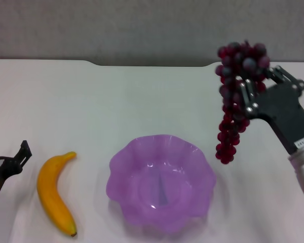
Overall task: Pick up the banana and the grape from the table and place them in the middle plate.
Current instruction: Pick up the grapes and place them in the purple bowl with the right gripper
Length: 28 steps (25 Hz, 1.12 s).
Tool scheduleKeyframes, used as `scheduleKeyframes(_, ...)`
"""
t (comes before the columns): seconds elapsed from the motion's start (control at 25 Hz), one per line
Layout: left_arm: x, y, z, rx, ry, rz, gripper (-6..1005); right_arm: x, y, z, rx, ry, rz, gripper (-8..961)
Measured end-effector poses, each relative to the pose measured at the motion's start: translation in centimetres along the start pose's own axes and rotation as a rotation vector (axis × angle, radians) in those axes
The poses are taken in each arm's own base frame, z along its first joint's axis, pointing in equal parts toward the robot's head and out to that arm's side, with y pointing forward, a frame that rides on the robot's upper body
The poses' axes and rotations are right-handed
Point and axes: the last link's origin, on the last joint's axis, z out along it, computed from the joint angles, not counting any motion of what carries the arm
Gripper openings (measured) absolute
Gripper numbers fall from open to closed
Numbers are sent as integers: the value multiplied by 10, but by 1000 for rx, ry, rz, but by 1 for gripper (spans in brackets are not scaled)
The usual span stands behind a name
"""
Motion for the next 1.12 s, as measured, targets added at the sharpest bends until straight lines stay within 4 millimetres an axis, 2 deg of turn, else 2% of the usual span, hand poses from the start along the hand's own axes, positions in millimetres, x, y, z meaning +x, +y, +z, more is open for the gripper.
scheduleKeyframes(0.32,0,1,1,-2,1,0,882,-26,17,29,-88,-110,-16,298)
scheduleKeyframes(0.48,0,1,1,-3,0,0,882,-26,24,36,-130,-110,13,299)
scheduleKeyframes(0.68,0,2,1,-4,0,0,882,-16,42,36,-220,-69,14,298)
scheduleKeyframes(1.12,1,4,2,-10,3,0,883,20,56,27,-299,167,119,297)
